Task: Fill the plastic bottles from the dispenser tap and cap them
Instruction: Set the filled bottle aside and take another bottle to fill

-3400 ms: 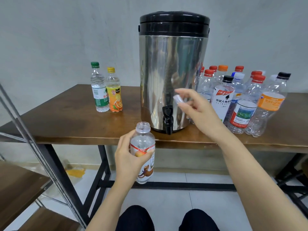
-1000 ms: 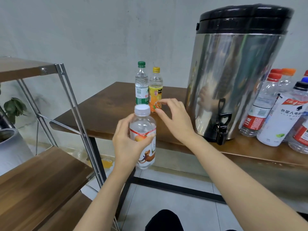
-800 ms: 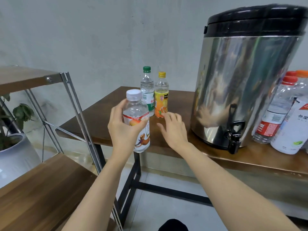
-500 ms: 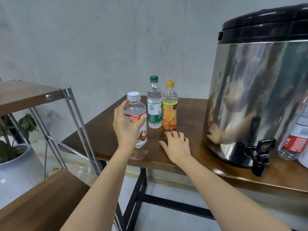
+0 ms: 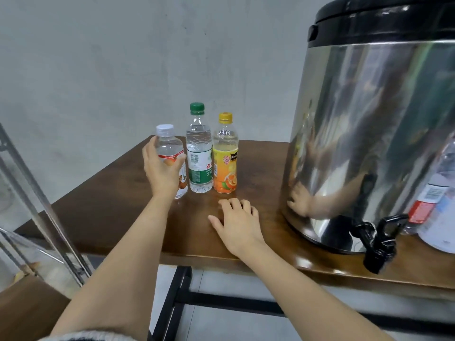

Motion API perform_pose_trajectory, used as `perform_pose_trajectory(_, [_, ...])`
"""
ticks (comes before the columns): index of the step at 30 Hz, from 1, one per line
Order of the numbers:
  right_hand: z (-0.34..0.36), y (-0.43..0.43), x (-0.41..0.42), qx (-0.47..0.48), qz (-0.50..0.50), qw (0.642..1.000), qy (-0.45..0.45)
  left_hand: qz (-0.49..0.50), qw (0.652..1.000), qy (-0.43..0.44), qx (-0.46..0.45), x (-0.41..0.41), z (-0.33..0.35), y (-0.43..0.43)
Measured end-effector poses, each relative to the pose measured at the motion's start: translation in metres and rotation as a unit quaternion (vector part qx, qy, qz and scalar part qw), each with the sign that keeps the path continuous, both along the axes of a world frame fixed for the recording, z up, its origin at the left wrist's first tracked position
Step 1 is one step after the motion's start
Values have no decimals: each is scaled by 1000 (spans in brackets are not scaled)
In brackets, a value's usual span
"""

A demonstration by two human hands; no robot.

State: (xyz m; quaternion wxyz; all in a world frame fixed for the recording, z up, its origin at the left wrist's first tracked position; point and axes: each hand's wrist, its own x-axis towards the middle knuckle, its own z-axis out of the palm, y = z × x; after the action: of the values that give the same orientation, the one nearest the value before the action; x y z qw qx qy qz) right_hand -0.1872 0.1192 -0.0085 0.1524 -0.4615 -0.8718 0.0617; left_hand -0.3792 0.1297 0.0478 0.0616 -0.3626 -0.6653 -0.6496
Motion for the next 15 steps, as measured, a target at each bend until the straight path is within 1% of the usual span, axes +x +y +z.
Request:
perform_pose_trajectory(6, [-2, -1, 0, 0, 3, 1000, 8, 2, 1000, -1, -18, -4, -5, 11])
perform_pose_trajectory(9, [0, -1, 0, -1, 1, 1000, 8, 13, 998, -27, -49, -1, -8, 7])
perform_pose_trajectory(12, [3, -3, 0, -3, -1, 1000, 16, 41, 996, -6, -77, 16, -19, -9])
perform_pose_trajectory(15, [8, -10, 3, 16, 3, 999, 39, 26, 997, 11, -69, 50, -28, -38])
